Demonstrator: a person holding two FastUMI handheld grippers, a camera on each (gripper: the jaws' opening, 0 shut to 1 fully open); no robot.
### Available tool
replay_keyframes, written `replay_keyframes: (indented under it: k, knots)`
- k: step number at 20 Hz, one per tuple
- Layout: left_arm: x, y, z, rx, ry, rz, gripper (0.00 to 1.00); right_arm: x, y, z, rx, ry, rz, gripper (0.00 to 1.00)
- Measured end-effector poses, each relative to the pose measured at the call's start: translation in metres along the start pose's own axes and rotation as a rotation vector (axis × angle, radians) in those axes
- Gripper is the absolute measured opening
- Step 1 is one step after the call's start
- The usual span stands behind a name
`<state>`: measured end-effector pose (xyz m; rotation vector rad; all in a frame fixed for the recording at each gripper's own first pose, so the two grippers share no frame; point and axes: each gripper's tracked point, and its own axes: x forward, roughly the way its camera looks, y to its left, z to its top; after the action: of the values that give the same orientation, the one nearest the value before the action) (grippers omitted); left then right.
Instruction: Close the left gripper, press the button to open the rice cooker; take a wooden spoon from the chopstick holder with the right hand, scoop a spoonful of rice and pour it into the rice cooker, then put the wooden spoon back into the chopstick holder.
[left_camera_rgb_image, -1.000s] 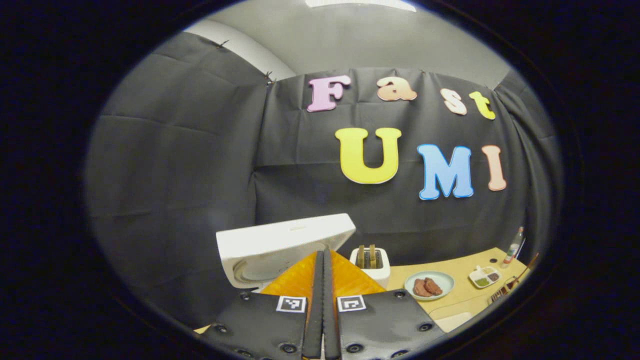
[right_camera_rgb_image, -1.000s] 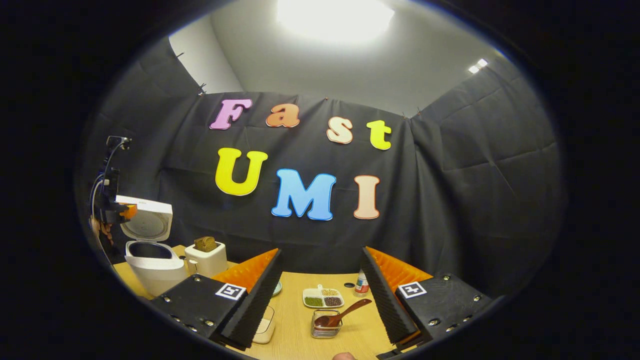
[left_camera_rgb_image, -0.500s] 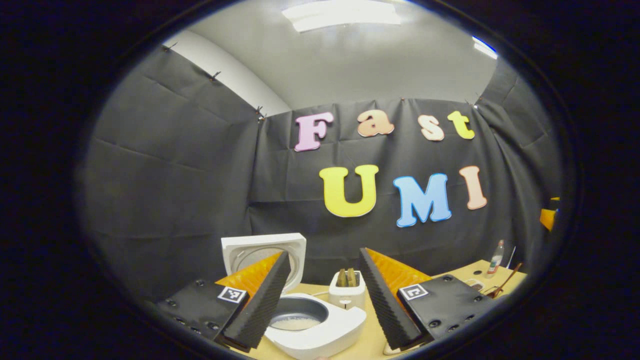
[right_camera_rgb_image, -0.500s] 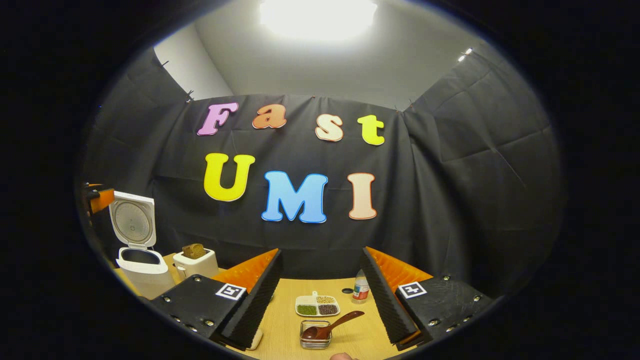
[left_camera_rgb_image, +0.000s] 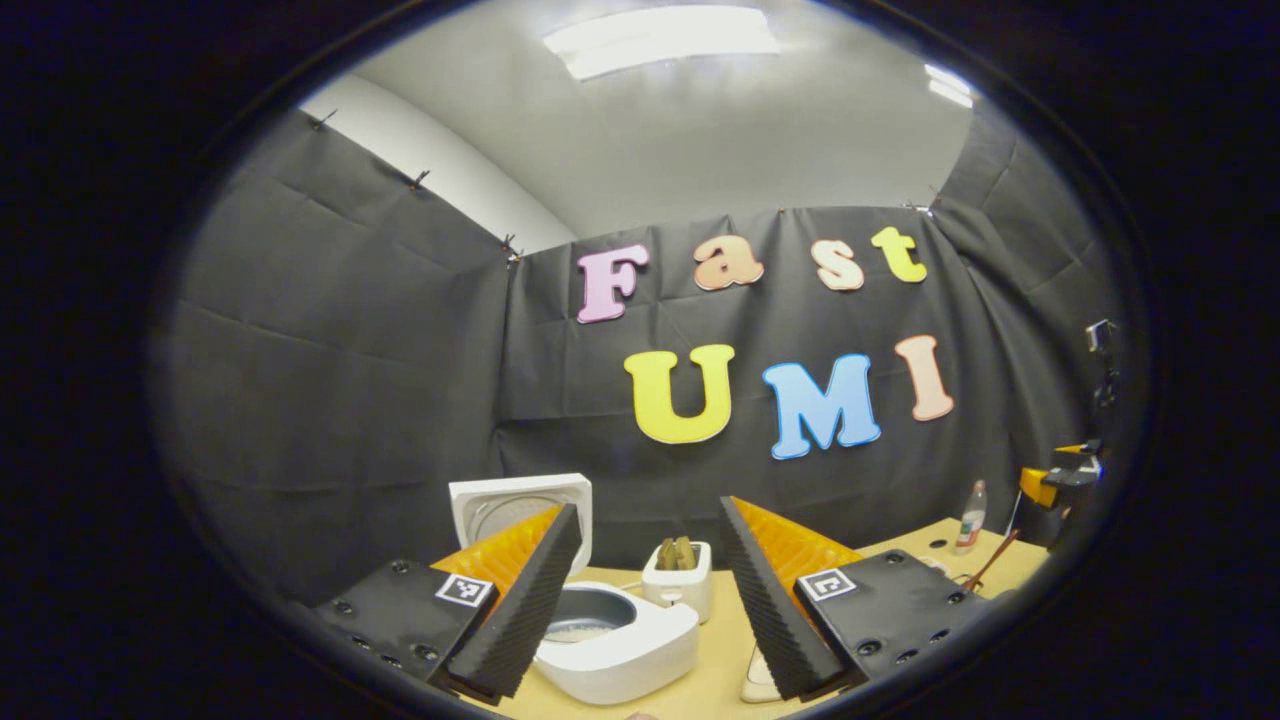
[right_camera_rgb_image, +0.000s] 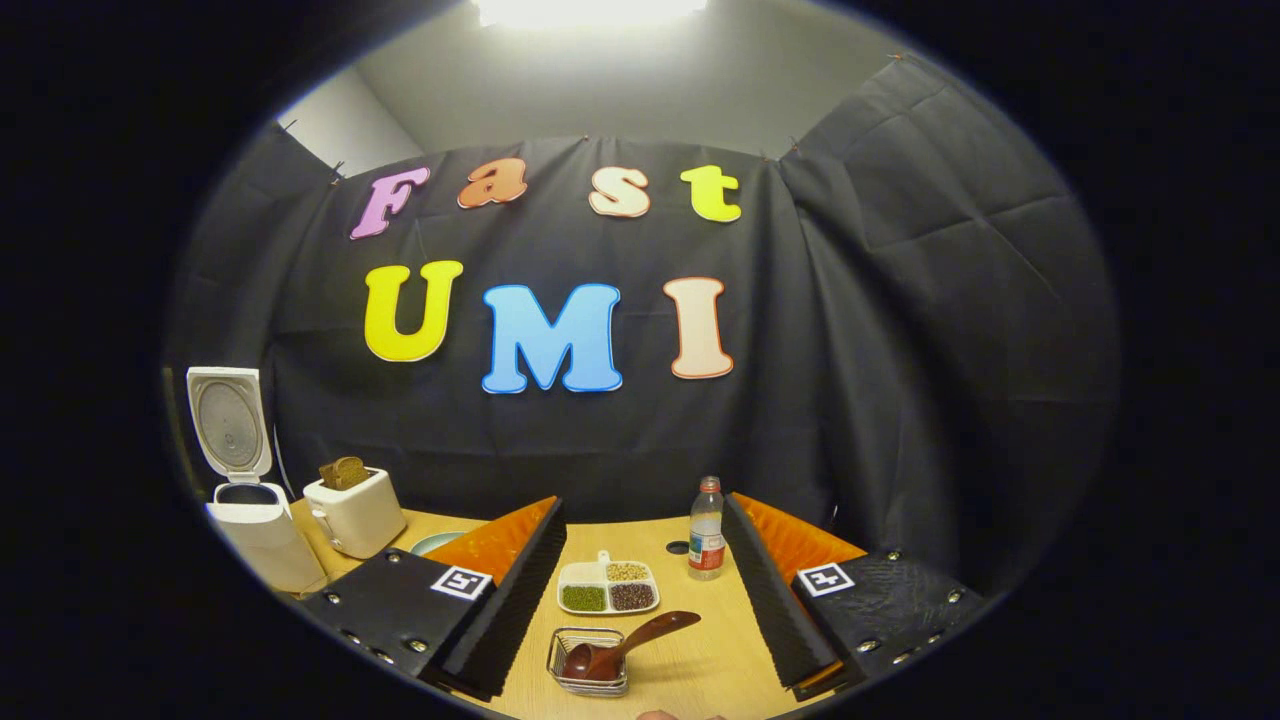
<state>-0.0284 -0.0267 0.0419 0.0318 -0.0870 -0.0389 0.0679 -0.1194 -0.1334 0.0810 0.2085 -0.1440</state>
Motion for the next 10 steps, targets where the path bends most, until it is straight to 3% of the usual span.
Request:
replay_keyframes:
  k: [1, 3, 5, 6, 10]
  knots:
    - [-0.003, 0.000, -0.002, -0.004, 0.014, 0.006, 0.95, 0.006, -0.001, -0.009, 0.019, 0.016, 0.002, 0.96]
    - [-0.007, 0.000, -0.005, -0.024, 0.035, 0.019, 0.92, 0.017, -0.006, -0.028, 0.050, 0.053, -0.007, 0.96]
    - [-0.010, 0.005, -0.011, -0.023, 0.051, 0.039, 0.99, 0.028, -0.010, -0.050, 0.068, 0.106, -0.017, 0.96]
    - [-0.011, 0.008, -0.013, -0.015, 0.060, 0.050, 0.92, 0.031, -0.013, -0.061, 0.070, 0.132, -0.024, 0.96]
    - [-0.018, 0.019, -0.022, -0.012, 0.090, 0.092, 0.99, 0.044, -0.019, -0.092, 0.097, 0.212, -0.044, 0.96]
